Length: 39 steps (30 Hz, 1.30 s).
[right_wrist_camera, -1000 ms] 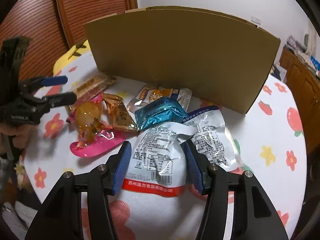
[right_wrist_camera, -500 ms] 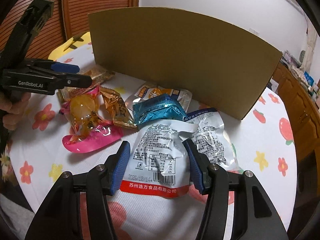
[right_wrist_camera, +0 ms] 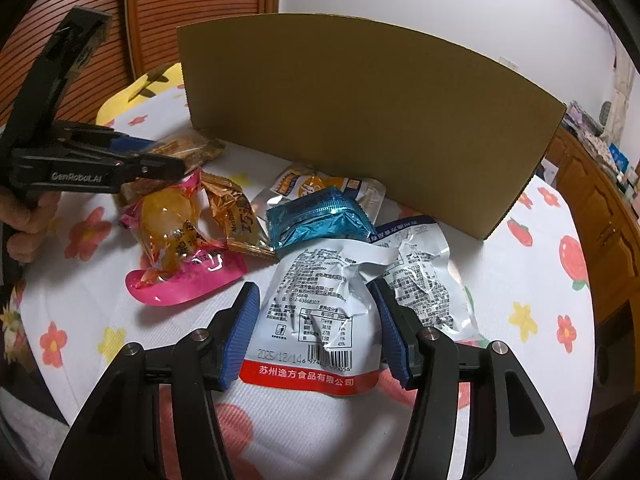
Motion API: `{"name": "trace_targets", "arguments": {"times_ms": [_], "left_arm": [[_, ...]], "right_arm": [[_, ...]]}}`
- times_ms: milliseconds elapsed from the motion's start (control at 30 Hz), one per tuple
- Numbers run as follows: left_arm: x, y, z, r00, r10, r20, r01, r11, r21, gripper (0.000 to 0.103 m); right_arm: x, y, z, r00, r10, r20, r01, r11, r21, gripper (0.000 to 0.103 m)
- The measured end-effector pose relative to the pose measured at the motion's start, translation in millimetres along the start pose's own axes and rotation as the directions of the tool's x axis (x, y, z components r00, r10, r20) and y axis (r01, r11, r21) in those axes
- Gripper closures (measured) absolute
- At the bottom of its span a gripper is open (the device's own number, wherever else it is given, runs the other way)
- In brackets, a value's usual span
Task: Organize snacks
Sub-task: 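Close left tool on the rice-cracker bar while right tool grips a silver pack, then lift both held snacks and carry them over the cardboard box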
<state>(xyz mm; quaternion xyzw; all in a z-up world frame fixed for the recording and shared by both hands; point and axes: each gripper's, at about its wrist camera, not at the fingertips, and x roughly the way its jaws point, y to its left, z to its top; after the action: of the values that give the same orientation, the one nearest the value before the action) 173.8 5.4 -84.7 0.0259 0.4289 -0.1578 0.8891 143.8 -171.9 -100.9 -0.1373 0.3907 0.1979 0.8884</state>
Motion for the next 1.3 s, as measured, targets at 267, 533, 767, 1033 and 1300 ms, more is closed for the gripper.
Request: {"name": "trace_targets", "arguments": {"times_ms": [267, 533, 767, 1033, 1300], "left_arm": [[-28.5, 4.5, -21.5, 0.997, 0.000, 0.077, 0.003, 0.999, -0.035, 0.061], [-39.0, -4.9, -30.0, 0.993, -0.020, 0.115, 0.022, 1.000, -0.019, 0.061], [-43.2, -5.8, -28.3, 0.991, -0.032, 0.132, 0.037, 0.999, -0.032, 0.061], [-48.5, -12.6, -27.1, 0.989, -0.032, 0.146, 0.037, 0.999, -0.030, 0.061], [-51.1, -20.3, -26.1, 0.987, -0.034, 0.154, 0.037, 0.999, -0.019, 0.061]], "right_arm": [[0.3, 0.3, 0.1, 1.000, -0.002, 0.000, 0.002, 1.000, -0.001, 0.045], [-0.3, 3.8, 0.4, 1.000, -0.016, 0.003, 0.016, 1.000, -0.009, 0.048], [-17.9, -5.4, 0.0, 0.998, 0.030, 0.055, -0.033, 0.999, 0.041, 0.069], [-24.1, -8.5, -2.9, 0.995, 0.088, 0.051, -0.091, 0.994, 0.064, 0.073], [-42.5, -0.3, -2.2, 0.991, 0.101, 0.093, -0.105, 0.994, 0.043, 0.083]]}}
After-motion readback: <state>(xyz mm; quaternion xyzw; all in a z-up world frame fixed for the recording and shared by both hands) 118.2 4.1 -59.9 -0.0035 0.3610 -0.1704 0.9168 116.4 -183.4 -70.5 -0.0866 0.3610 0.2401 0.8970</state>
